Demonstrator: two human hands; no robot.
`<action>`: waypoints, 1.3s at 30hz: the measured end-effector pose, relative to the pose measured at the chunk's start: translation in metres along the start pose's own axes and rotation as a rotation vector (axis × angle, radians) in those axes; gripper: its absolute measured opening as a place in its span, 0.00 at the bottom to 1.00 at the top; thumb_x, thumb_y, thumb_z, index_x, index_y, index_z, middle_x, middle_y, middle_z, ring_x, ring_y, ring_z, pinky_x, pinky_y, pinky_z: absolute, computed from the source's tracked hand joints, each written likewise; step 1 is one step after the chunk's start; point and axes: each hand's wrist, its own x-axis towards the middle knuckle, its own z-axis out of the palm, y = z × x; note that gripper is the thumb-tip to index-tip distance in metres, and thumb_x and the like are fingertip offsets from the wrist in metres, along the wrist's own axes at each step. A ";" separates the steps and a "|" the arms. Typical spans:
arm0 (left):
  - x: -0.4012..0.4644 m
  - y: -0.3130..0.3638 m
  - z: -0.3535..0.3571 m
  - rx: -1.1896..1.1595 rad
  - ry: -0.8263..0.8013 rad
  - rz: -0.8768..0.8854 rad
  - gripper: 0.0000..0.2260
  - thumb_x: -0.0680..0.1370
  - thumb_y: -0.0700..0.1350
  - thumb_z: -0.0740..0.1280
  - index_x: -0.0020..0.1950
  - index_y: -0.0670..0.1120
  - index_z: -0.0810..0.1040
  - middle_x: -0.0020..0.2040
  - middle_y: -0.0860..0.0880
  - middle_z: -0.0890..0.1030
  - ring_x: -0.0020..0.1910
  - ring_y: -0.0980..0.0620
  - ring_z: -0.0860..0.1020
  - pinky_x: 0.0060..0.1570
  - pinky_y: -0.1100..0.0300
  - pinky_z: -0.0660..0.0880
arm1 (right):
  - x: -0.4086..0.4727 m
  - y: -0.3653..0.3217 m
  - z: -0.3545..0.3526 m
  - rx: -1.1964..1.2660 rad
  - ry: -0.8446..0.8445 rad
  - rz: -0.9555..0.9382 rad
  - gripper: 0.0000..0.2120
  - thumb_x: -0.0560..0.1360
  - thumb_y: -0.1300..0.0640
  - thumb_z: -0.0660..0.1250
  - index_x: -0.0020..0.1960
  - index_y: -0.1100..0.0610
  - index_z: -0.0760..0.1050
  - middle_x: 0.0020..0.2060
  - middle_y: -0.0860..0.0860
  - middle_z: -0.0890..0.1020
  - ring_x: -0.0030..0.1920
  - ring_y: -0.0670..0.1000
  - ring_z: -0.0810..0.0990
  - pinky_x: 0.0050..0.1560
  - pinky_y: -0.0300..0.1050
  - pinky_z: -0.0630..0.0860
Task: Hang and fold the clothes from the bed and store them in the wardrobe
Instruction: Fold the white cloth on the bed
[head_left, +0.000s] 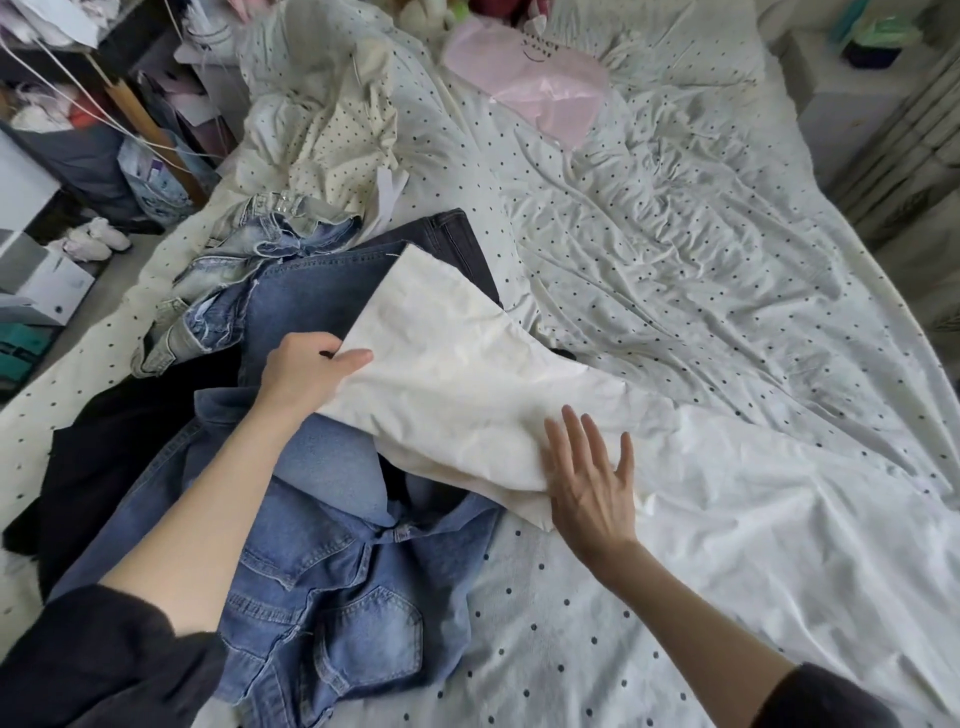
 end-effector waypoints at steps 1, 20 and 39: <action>-0.003 0.001 0.002 0.057 0.014 0.012 0.23 0.73 0.51 0.71 0.28 0.46 0.60 0.25 0.50 0.63 0.27 0.50 0.63 0.29 0.55 0.56 | -0.002 0.002 0.001 0.019 0.054 -0.029 0.40 0.52 0.71 0.74 0.65 0.62 0.74 0.64 0.60 0.76 0.61 0.61 0.77 0.56 0.71 0.70; -0.084 0.014 0.114 0.744 -0.032 0.725 0.24 0.75 0.50 0.68 0.70 0.49 0.71 0.74 0.42 0.64 0.73 0.38 0.60 0.66 0.33 0.57 | -0.024 0.024 0.031 0.206 -0.151 -0.003 0.26 0.80 0.44 0.47 0.77 0.48 0.49 0.76 0.50 0.45 0.74 0.53 0.37 0.70 0.60 0.30; -0.205 0.132 0.335 0.807 -0.389 0.613 0.26 0.80 0.60 0.44 0.77 0.58 0.41 0.77 0.49 0.37 0.76 0.46 0.36 0.69 0.36 0.36 | -0.164 0.289 0.082 0.177 -0.262 0.280 0.25 0.81 0.45 0.50 0.77 0.47 0.50 0.77 0.50 0.50 0.77 0.52 0.47 0.72 0.55 0.34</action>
